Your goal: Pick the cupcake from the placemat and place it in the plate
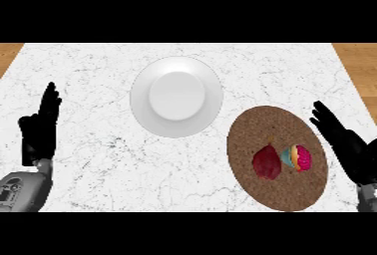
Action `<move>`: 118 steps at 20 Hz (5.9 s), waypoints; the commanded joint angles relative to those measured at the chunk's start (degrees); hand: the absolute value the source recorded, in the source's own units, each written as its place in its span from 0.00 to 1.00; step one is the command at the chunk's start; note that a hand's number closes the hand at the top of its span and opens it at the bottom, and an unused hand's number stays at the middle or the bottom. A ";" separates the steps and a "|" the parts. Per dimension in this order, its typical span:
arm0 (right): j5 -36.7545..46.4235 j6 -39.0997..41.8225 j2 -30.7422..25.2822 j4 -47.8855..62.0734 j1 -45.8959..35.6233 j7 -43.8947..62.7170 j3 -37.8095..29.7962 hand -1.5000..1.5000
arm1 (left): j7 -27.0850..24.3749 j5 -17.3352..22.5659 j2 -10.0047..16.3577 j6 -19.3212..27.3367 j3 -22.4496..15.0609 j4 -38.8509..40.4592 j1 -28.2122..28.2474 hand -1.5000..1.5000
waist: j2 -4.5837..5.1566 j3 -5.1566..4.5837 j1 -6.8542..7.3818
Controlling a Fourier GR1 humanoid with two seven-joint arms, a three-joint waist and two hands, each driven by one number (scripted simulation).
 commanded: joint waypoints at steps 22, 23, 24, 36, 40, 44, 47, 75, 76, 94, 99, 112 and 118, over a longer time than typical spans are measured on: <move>8.09 -48.66 23.18 -3.49 -9.56 1.78 -9.66 0.00 | 6.44 7.96 3.98 -17.24 -0.45 -17.01 -4.48 0.50 | -0.60 1.70 0.25; 9.83 -48.04 19.41 -5.55 -7.56 6.08 -8.85 0.00 | 3.59 7.20 2.58 -16.16 -0.23 -15.70 -3.18 0.50 | -0.61 1.67 0.04; 10.18 -46.99 15.68 -6.04 -7.84 10.76 -9.56 0.00 | 3.79 7.25 2.98 -16.62 0.31 -14.43 -3.80 0.50 | -0.59 1.65 -0.08; 3.00 -15.43 -11.17 -10.16 -3.67 49.26 -3.13 0.00 | 5.98 6.77 3.04 -15.96 0.27 -15.91 -3.98 0.50 | -0.73 1.55 -0.70; -3.78 -8.59 -11.74 -14.77 -4.95 58.53 -0.72 0.00 | 5.35 6.35 2.03 -15.75 -0.64 -19.35 -1.03 0.50 | -0.87 1.61 0.20; -8.08 -2.85 -13.25 -8.74 -10.02 60.28 -3.88 0.00 | 4.45 5.82 1.38 -17.07 0.37 -15.87 -3.20 0.50 | -0.33 1.70 0.47; -4.10 -3.92 -10.00 -6.66 -10.06 60.16 -1.07 0.00 | 5.46 4.73 0.45 -17.12 0.48 -17.34 -3.63 0.50 | -0.38 1.71 0.50; 6.32 2.58 3.67 7.19 -8.91 58.55 1.10 0.00 | 6.27 0.61 -4.28 -22.18 5.24 -20.90 -0.21 0.50 | -0.43 1.71 0.53; 8.02 2.31 5.58 10.59 -7.89 54.52 3.04 0.00 | 8.46 0.34 -3.91 -21.59 5.19 -20.82 -2.87 0.50 | -0.38 1.73 0.56; 47.73 -19.75 2.46 4.73 3.45 64.69 15.44 1.00 | 8.33 -0.48 -3.55 -21.79 7.20 -17.40 -3.27 0.50 | -1.97 0.53 -3.59; 60.97 -22.71 3.93 -3.43 6.19 69.94 18.65 1.00 | 7.97 -0.05 -3.27 -22.09 7.94 -17.46 -1.28 0.50 | -2.61 0.60 -3.68; 99.29 -16.42 26.12 -23.27 -2.86 75.95 28.66 1.00 | 7.76 -0.60 -4.27 -21.76 6.92 -17.57 -2.52 0.50 | -1.78 1.16 -2.07; 105.64 -10.24 29.15 -22.46 -10.05 82.23 34.47 1.00 | 8.29 -1.00 -5.23 -22.12 5.08 -18.70 -3.73 0.50 | -0.89 1.51 0.68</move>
